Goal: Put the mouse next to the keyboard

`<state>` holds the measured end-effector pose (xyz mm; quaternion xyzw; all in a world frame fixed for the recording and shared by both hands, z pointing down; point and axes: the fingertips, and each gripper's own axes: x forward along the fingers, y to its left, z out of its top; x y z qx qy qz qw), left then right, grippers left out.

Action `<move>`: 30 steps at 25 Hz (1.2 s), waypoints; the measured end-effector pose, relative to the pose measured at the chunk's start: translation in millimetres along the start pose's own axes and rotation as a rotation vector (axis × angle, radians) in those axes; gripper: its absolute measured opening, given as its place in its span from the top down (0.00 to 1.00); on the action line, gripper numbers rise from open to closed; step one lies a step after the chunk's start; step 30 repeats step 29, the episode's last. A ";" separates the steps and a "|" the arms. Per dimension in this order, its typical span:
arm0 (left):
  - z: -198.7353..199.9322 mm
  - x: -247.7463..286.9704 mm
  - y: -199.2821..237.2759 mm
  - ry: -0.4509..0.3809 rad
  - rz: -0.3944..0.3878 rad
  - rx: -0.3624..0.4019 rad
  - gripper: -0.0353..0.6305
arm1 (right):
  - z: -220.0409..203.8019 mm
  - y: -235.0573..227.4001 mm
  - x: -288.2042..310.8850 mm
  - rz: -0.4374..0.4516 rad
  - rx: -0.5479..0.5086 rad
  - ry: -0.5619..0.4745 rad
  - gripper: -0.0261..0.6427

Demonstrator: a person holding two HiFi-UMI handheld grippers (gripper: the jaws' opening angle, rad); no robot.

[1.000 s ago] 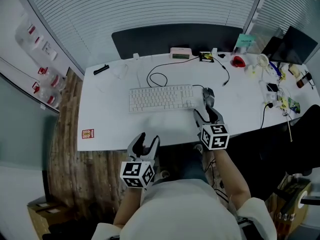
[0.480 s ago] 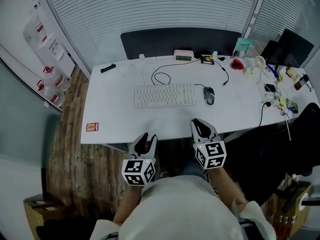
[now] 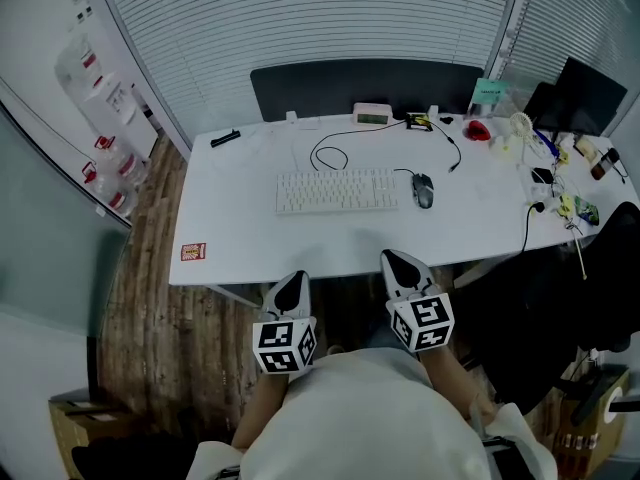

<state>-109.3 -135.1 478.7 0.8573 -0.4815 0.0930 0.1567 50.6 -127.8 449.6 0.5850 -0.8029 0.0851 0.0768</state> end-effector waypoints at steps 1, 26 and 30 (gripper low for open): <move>0.2 -1.2 0.6 -0.002 0.001 0.000 0.93 | -0.4 1.2 -0.2 0.002 0.002 0.001 0.96; 1.0 -1.5 -5.3 -0.005 -0.047 -0.029 0.93 | 3.8 -6.1 0.0 -0.013 -0.008 -0.003 0.96; 1.0 1.2 -5.9 -0.007 -0.051 -0.034 0.93 | 1.8 -6.8 1.8 -0.011 -0.003 0.002 0.96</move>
